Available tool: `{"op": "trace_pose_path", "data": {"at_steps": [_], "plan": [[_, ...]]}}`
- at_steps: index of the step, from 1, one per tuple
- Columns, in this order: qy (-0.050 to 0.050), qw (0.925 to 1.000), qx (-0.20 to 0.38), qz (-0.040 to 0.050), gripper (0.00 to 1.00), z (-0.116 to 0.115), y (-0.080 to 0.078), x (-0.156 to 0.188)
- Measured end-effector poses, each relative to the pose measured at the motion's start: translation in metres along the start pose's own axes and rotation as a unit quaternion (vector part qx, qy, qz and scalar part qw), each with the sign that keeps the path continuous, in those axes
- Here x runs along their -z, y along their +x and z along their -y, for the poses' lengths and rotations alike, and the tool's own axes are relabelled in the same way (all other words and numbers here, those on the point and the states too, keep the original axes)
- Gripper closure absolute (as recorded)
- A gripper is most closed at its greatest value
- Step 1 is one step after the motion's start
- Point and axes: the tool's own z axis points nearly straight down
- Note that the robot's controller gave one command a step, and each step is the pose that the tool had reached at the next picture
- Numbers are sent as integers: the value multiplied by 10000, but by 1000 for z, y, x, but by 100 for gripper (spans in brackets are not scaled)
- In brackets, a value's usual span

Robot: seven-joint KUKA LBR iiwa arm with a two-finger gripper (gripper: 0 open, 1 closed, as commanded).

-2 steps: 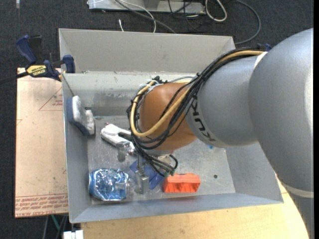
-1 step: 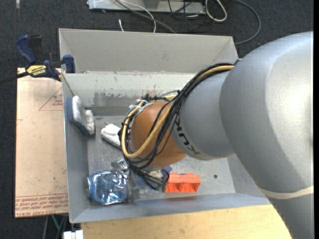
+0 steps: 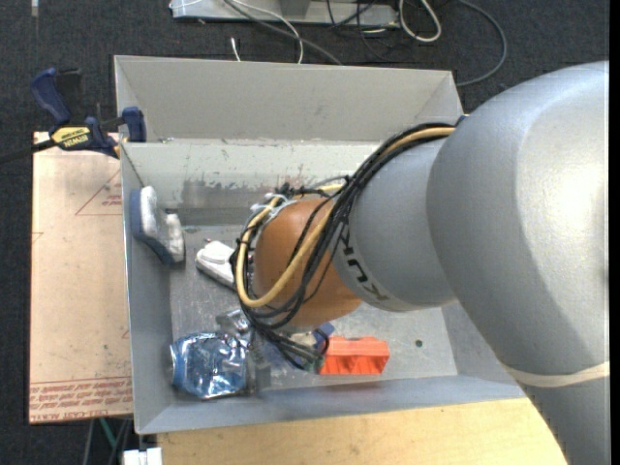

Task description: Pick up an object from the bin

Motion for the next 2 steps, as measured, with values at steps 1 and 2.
{"op": "trace_pose_path", "data": {"at_steps": [1, 2], "plan": [[-11, 9998, 176, -14, 100, 5, -4, -1], [2, 9956, 933, 23, 100, 47, -40, 39]]}}
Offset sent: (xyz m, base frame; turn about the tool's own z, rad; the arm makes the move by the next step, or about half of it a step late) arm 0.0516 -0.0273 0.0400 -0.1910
